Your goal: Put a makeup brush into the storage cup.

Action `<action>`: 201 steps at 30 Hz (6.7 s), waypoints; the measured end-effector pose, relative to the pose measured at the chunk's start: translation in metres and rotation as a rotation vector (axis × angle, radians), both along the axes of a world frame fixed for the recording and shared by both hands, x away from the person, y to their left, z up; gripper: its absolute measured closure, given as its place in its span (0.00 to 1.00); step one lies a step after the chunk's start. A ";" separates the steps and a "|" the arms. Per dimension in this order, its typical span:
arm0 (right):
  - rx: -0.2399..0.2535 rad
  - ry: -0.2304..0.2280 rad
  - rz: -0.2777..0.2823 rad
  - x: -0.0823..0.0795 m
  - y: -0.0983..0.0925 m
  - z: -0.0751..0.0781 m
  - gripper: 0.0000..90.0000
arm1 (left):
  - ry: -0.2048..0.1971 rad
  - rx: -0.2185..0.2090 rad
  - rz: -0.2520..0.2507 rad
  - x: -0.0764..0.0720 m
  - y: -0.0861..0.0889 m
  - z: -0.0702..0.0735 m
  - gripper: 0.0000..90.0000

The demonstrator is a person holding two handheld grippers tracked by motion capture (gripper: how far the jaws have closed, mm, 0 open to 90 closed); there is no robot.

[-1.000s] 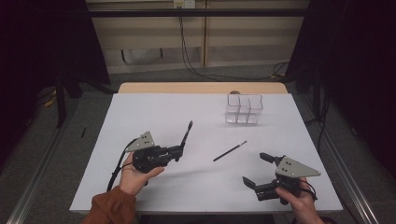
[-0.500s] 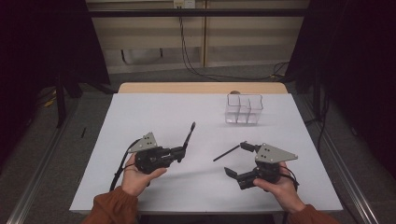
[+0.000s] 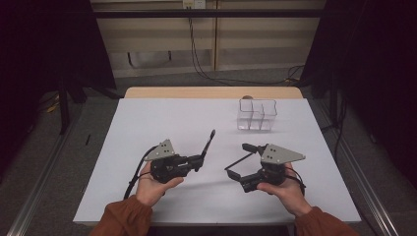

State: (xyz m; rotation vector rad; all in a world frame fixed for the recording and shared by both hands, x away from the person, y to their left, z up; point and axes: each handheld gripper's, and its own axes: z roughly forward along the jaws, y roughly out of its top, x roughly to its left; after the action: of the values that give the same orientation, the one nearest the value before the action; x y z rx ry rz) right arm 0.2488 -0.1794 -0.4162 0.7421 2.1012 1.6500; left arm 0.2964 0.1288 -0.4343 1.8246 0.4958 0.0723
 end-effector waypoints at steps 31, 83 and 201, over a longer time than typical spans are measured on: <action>0.107 0.073 0.064 0.028 0.040 0.002 0.18 | -0.010 -0.001 -0.022 -0.006 -0.017 -0.002 0.89; 0.127 0.116 0.107 0.031 0.044 0.002 0.87 | -0.052 -0.010 -0.019 -0.006 -0.021 -0.012 0.81; 0.106 0.058 -0.218 0.058 -0.089 0.024 0.87 | -0.142 0.001 0.397 -0.046 0.110 -0.005 0.02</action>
State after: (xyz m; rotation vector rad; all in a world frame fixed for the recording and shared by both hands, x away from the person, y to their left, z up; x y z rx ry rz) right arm 0.3064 -0.2687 -0.3924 1.0247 1.9049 1.6465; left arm 0.2501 0.2391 -0.4390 1.6850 0.7493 0.4685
